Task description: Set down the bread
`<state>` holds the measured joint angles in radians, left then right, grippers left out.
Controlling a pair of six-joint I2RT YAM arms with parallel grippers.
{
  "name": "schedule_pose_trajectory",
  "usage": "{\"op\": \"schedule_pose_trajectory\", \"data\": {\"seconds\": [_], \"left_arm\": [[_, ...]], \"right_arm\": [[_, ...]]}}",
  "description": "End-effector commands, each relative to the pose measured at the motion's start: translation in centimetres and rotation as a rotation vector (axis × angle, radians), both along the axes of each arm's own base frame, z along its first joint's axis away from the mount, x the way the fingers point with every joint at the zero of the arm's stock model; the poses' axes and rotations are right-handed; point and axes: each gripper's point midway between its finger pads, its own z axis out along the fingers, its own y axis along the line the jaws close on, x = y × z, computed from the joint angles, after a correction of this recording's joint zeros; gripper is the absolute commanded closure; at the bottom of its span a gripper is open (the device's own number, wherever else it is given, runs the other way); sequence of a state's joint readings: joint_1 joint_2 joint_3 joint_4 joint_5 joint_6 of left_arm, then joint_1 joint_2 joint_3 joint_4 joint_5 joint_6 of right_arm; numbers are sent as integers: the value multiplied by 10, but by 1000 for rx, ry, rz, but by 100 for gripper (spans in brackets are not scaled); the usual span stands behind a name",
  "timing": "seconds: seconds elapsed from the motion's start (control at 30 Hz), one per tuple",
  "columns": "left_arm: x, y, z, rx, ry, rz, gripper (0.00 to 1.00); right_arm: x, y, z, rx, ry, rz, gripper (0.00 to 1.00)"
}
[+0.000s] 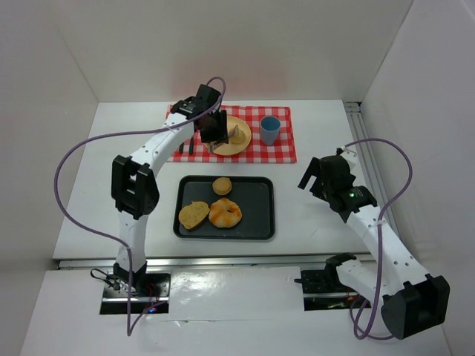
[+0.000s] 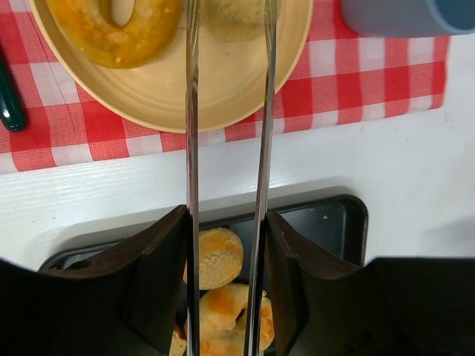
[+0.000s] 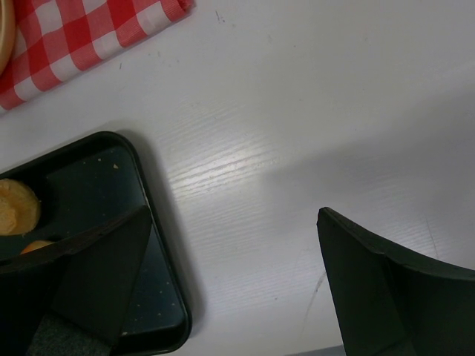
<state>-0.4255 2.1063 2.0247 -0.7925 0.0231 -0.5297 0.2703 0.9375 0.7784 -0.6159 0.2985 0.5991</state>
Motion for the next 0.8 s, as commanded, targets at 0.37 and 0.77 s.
{"op": "schedule_pose_trajectory", "data": {"seconds": [0.37, 0.77], "left_arm": [[-142, 18, 92, -34, -134, -207, 46], [-278, 43, 43, 33, 134, -255, 46]], "right_arm": [[1, -1, 5, 13, -10, -10, 0], [7, 7, -2, 15, 7, 18, 0]]}}
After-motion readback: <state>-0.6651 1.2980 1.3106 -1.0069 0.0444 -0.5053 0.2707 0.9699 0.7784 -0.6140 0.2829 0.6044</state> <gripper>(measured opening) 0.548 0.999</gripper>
